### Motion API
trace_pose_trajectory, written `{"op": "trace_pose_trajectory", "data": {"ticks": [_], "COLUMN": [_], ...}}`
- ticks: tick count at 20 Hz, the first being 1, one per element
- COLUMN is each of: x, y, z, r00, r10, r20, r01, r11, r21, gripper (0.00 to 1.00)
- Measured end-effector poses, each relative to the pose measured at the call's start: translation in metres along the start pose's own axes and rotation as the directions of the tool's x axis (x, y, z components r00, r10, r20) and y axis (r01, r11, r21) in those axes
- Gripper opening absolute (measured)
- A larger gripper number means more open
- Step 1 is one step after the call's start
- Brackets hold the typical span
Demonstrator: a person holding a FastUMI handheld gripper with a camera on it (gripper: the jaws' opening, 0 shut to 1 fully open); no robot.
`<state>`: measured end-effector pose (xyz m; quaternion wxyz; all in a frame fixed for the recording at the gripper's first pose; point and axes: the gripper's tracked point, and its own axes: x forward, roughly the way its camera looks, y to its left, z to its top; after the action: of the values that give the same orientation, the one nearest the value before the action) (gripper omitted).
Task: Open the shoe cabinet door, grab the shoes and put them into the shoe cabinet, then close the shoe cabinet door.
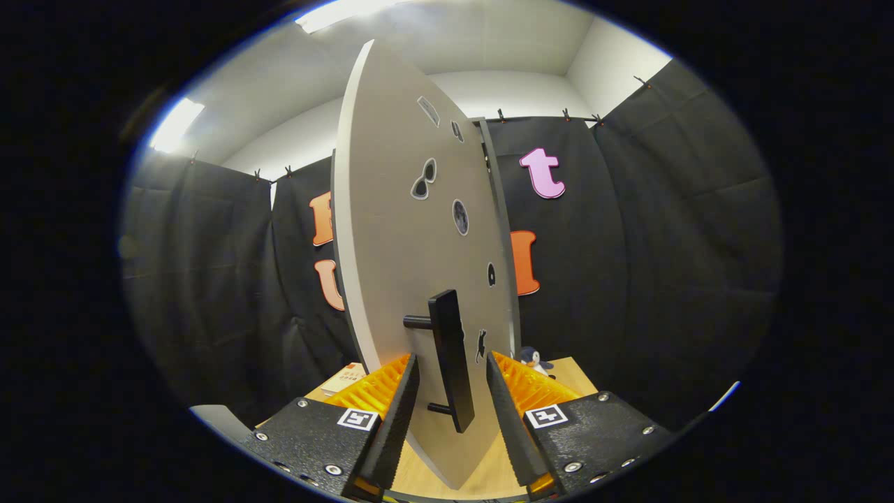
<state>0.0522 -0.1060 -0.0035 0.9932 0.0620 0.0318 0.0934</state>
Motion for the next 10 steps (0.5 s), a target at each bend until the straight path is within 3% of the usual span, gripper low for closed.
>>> {"op": "trace_pose_trajectory", "data": {"ticks": [10], "x": [0.039], "y": [0.040], "z": [-0.007], "r00": [0.994], "r10": [0.106], "r20": [-0.011], "r01": [-0.107], "r11": [0.994], "r21": [-0.021], "gripper": [0.62]}}
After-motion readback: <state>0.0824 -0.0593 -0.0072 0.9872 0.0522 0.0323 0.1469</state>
